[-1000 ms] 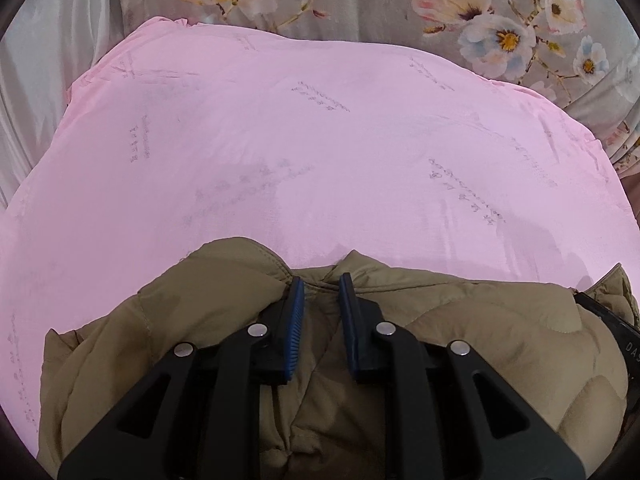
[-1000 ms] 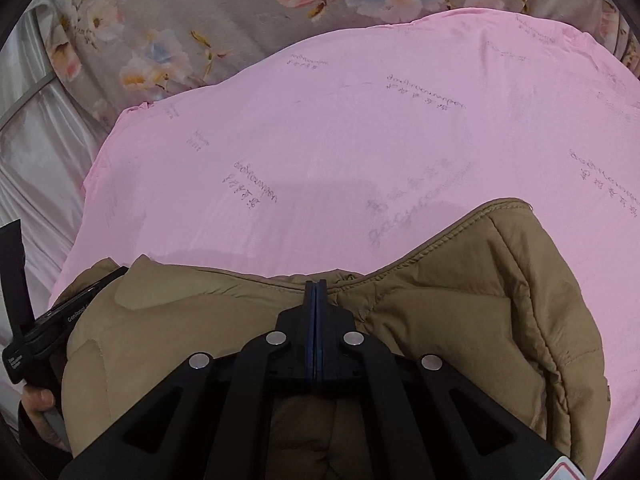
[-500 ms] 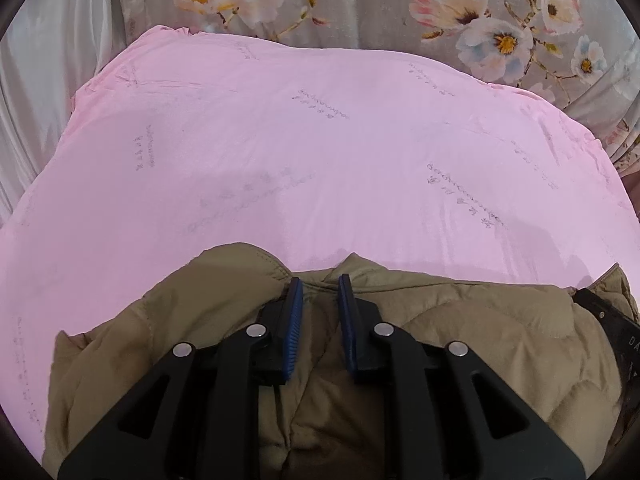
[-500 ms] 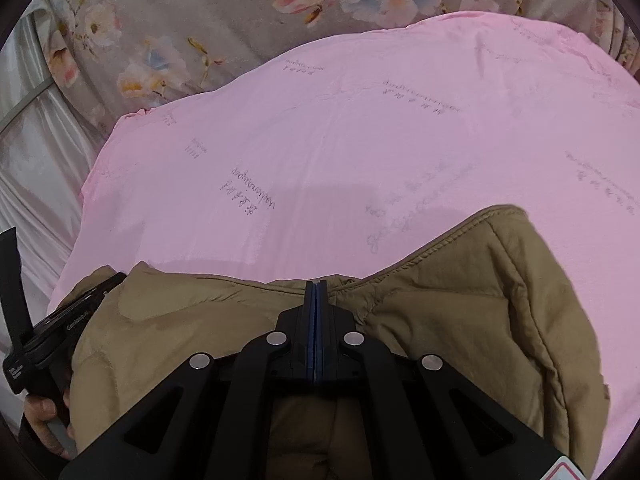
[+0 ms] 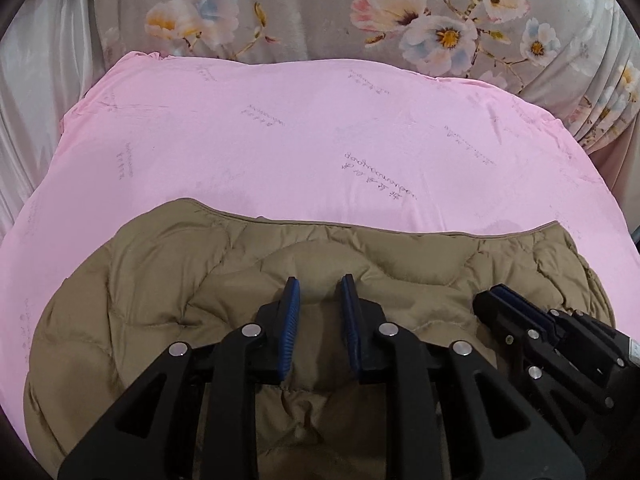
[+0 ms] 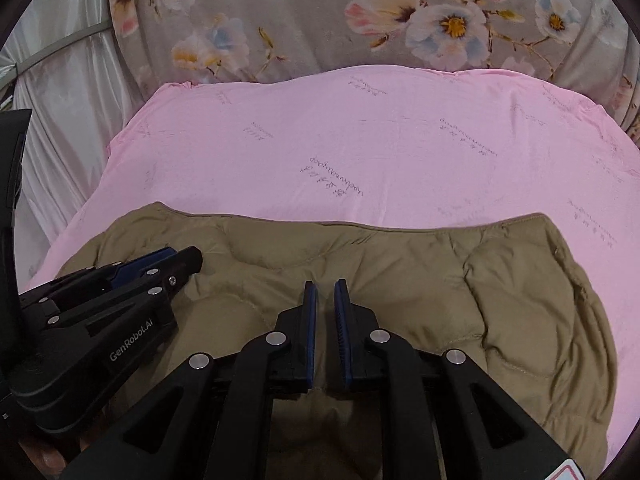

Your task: Fold large clothes

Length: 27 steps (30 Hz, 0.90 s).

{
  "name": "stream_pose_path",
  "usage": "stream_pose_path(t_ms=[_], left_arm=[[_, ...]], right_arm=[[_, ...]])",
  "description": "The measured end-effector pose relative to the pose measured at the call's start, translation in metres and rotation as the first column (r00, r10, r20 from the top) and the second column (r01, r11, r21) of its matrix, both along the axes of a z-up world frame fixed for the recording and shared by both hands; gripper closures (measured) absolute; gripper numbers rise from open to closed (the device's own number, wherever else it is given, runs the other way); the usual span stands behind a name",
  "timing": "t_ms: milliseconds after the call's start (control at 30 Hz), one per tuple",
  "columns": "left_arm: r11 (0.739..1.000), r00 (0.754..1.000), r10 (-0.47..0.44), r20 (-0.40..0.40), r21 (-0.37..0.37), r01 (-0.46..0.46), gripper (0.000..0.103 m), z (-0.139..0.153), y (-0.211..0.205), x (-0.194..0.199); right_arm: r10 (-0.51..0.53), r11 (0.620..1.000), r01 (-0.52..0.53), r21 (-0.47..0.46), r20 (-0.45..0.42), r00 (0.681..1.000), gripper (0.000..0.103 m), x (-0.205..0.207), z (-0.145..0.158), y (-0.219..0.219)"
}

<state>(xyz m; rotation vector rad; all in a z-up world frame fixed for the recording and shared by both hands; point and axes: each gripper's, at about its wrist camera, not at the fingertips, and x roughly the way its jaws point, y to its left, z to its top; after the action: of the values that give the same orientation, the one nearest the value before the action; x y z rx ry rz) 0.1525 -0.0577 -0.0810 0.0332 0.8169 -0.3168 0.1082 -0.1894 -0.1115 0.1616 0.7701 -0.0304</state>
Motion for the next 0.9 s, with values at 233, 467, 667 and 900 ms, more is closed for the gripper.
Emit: stream_pose_path(t_ms=[233,467,667,900], left_arm=[[1.000,1.000,0.007,0.018,-0.003,-0.007,0.082,-0.015,0.000,0.003],[0.999,0.999,0.009,0.049,0.031,-0.010,0.081,-0.020,-0.005,0.000],[0.999,0.998,0.009,0.054,0.033,-0.011,0.081,-0.021,-0.005,0.001],[1.000,0.998,0.010,0.057,0.028,-0.012,0.081,-0.022,-0.004,0.002]], right_arm=[[0.000,1.000,0.000,-0.003,-0.003,1.000,0.091,0.003,-0.011,0.004],[-0.001,0.999,0.001,-0.037,0.002,1.000,0.090,0.005,-0.016,0.010],[-0.002,0.999,0.002,-0.036,0.004,1.000,0.090,0.004,-0.019,0.011],[0.000,0.999,0.000,-0.036,0.004,1.000,0.090,0.004,-0.018,0.008]])
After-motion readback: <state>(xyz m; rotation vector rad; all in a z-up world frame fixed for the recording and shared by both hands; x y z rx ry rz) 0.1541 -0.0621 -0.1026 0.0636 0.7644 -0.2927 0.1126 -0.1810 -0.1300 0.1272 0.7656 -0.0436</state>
